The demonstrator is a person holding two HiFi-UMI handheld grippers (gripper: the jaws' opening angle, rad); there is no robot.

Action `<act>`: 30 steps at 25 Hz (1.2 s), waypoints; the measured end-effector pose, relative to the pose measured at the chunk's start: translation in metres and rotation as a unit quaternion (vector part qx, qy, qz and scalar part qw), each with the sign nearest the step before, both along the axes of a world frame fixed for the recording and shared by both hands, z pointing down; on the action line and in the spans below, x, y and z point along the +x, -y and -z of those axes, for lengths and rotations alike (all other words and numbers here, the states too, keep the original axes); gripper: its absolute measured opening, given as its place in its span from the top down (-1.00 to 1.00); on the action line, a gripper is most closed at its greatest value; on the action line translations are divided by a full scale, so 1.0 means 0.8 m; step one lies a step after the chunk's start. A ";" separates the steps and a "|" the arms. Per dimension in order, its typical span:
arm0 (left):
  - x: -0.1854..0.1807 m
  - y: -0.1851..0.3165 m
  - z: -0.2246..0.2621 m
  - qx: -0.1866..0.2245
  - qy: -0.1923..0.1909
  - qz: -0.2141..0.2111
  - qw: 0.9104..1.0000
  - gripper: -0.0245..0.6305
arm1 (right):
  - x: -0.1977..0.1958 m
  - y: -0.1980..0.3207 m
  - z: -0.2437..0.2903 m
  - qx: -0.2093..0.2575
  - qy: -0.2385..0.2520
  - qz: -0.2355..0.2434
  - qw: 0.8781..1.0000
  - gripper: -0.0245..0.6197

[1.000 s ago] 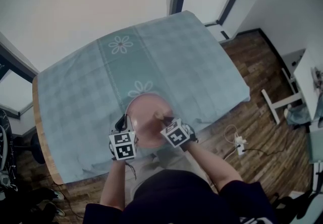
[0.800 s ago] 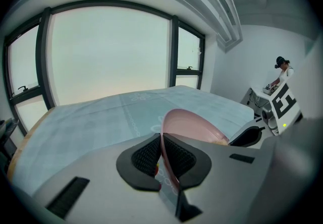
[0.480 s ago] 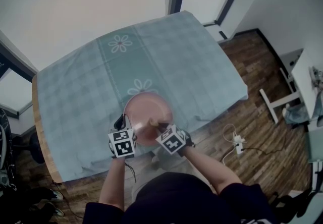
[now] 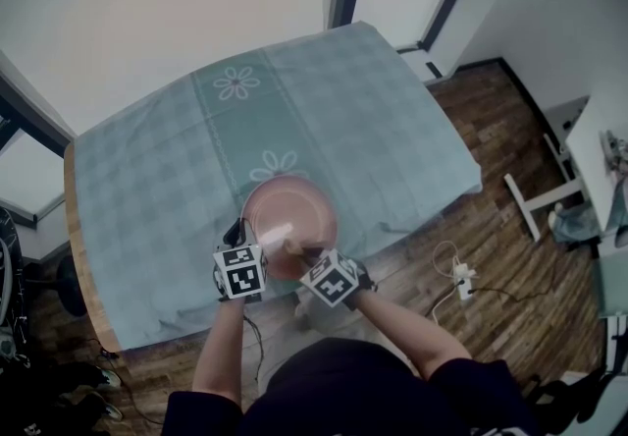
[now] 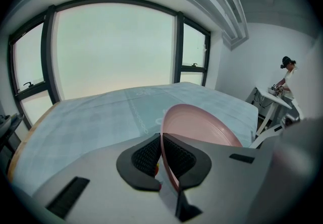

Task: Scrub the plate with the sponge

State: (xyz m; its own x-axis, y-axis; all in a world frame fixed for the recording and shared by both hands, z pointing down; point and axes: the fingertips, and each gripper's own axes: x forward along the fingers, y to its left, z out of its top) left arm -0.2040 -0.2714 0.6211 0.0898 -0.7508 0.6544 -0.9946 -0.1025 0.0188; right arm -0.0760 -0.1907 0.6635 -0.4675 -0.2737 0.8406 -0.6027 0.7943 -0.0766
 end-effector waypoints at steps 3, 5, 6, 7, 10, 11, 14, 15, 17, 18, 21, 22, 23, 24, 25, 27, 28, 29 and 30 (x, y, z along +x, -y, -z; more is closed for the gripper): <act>-0.001 -0.002 -0.002 -0.002 0.001 0.004 1.000 0.86 | -0.006 -0.010 0.000 -0.003 0.003 0.014 1.000 0.76; -0.002 -0.003 -0.004 -0.004 0.002 0.005 1.000 0.86 | -0.011 -0.016 0.000 -0.005 0.004 0.026 1.000 0.76; -0.003 -0.004 -0.005 -0.005 0.003 0.005 1.000 0.86 | -0.013 -0.018 0.000 -0.006 0.006 0.030 1.000 0.76; -0.003 -0.005 -0.006 -0.006 0.004 0.006 1.000 0.86 | -0.016 -0.021 0.000 -0.008 0.007 0.034 0.999 0.76; -0.005 -0.007 -0.008 -0.006 0.009 0.005 1.000 0.85 | -0.022 -0.031 -0.001 -0.015 0.011 0.040 0.999 0.76; -0.006 -0.007 -0.010 -0.007 0.011 0.004 1.000 0.85 | -0.024 -0.033 -0.001 -0.018 0.014 0.037 0.999 0.76; -0.011 -0.009 -0.016 -0.009 0.014 -0.003 1.000 0.85 | -0.025 -0.034 0.006 -0.019 0.039 0.004 0.999 0.76; -0.012 -0.010 -0.022 -0.015 0.011 -0.003 1.000 0.85 | -0.023 -0.033 0.012 -0.018 0.052 -0.012 0.998 0.76; -0.014 -0.013 -0.035 -0.029 0.001 -0.003 1.000 0.85 | -0.017 -0.030 0.027 -0.015 0.083 -0.050 0.995 0.76; -0.015 -0.015 -0.040 -0.034 -0.003 -0.003 0.999 0.85 | -0.013 -0.028 0.035 -0.010 0.097 -0.069 0.993 0.76; -0.022 -0.020 -0.054 -0.047 -0.009 -0.001 0.999 0.83 | -0.004 -0.026 0.057 0.007 0.132 -0.111 0.985 0.76; -0.024 -0.022 -0.059 -0.051 -0.009 0.001 0.999 0.83 | -0.001 -0.025 0.061 0.010 0.141 -0.121 0.982 0.76; -0.026 -0.023 -0.064 -0.056 -0.009 0.003 0.998 0.82 | 0.003 -0.025 0.065 0.010 0.149 -0.131 0.980 0.76; -0.028 -0.025 -0.070 -0.060 -0.008 0.005 0.998 0.81 | 0.006 -0.025 0.068 0.009 0.157 -0.141 0.978 0.76; -0.029 -0.027 -0.075 -0.063 -0.008 0.006 0.998 0.80 | 0.009 -0.025 0.073 0.007 0.166 -0.151 0.974 0.76; -0.030 -0.031 -0.086 -0.069 -0.007 0.010 0.998 0.79 | 0.014 -0.021 0.081 0.008 0.185 -0.174 0.967 0.76; -0.030 -0.034 -0.090 -0.072 -0.008 0.014 0.997 0.78 | 0.018 -0.018 0.083 0.011 0.191 -0.184 0.964 0.76; -0.029 -0.037 -0.092 -0.076 -0.008 0.017 0.997 0.78 | 0.022 -0.016 0.085 0.013 0.196 -0.191 0.962 0.76; -0.028 -0.039 -0.093 -0.078 -0.008 0.019 0.997 0.78 | 0.025 -0.015 0.088 0.012 0.199 -0.198 0.960 0.76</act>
